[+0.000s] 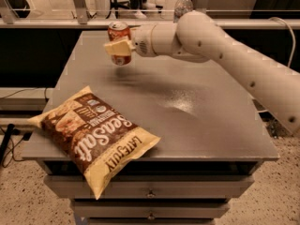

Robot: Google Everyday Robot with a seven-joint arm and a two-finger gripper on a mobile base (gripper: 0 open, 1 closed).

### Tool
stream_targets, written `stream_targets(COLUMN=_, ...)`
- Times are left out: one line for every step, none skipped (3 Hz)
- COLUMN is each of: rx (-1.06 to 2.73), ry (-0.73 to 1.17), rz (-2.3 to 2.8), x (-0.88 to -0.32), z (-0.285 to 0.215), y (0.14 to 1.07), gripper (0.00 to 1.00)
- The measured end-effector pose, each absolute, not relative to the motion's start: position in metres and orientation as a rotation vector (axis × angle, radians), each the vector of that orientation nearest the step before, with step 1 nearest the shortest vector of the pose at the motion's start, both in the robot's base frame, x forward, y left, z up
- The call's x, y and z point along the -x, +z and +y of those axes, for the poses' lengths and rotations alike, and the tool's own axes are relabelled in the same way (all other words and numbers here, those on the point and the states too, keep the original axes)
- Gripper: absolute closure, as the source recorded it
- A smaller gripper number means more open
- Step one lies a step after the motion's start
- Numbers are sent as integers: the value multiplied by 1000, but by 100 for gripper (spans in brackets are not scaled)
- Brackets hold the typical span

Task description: Move coke can near water bottle

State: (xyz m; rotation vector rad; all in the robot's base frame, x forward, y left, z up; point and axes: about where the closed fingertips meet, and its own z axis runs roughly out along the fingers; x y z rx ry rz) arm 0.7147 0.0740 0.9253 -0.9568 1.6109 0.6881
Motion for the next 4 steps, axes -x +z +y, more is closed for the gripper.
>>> stream_targets(rx=883, ry=614, rz=1598, x=-690, z=17, y=927, gripper=100)
stream_targets(rx=844, ry=577, rz=1612, x=-687, z=-18, y=927, gripper=100)
stream_targets(rx=840, ry=514, rz=1600, x=-694, z=-33, y=939, gripper=100)
stream_targets(rx=792, ry=336, rz=1584, x=-713, z=-100, y=980, gripper=100)
